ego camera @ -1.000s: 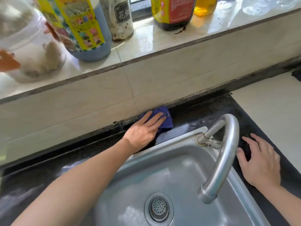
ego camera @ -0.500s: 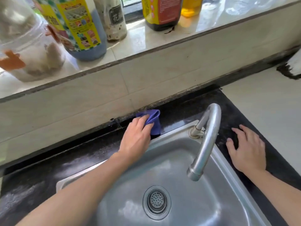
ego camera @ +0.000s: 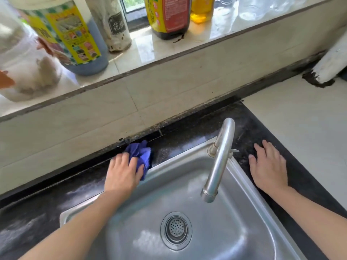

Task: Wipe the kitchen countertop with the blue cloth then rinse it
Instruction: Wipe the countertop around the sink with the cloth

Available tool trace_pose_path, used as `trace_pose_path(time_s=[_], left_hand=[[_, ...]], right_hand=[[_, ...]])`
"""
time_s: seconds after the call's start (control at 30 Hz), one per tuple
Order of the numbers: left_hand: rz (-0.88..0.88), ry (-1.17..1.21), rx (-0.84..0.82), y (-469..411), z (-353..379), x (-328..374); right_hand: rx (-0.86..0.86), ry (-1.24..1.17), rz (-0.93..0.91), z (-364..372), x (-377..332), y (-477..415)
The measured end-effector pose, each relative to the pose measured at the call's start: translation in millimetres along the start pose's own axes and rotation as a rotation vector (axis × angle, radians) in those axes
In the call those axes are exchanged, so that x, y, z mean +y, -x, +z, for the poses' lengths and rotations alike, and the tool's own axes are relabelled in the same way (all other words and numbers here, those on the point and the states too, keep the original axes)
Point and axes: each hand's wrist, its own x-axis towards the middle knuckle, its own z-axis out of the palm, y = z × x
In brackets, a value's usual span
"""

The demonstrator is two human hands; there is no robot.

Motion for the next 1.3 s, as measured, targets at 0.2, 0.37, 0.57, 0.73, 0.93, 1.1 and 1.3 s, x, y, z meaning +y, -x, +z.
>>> trace_pose_path(time_s=[0.2, 0.37, 0.57, 0.73, 0.93, 1.1, 1.3], left_hand=[[-0.01, 0.349, 0.194, -32, -25, 43], [0.188, 0.19, -0.132, -69, -4, 117], [0.209, 0.019, -0.148, -16, 22, 40], [0.14, -0.061, -0.056, 67, 22, -43], [-0.003, 0.525, 0.214, 7, -20, 7], [0.163, 0.331, 0.134, -64, -9, 74], [0.073, 0.129, 0.13, 13, 31, 23]], right_hand=[[-0.117, 0.113, -0.218, 13, -22, 33], [-0.069, 0.1, -0.212, 15, -24, 33], [-0.046, 0.071, -0.224, 15, -25, 33], [-0.071, 0.089, -0.21, 10, -27, 33], [-0.095, 0.098, -0.208, 8, -30, 35], [-0.059, 0.089, -0.209, 11, -28, 35], [-0.018, 0.059, -0.221, 16, -26, 34]])
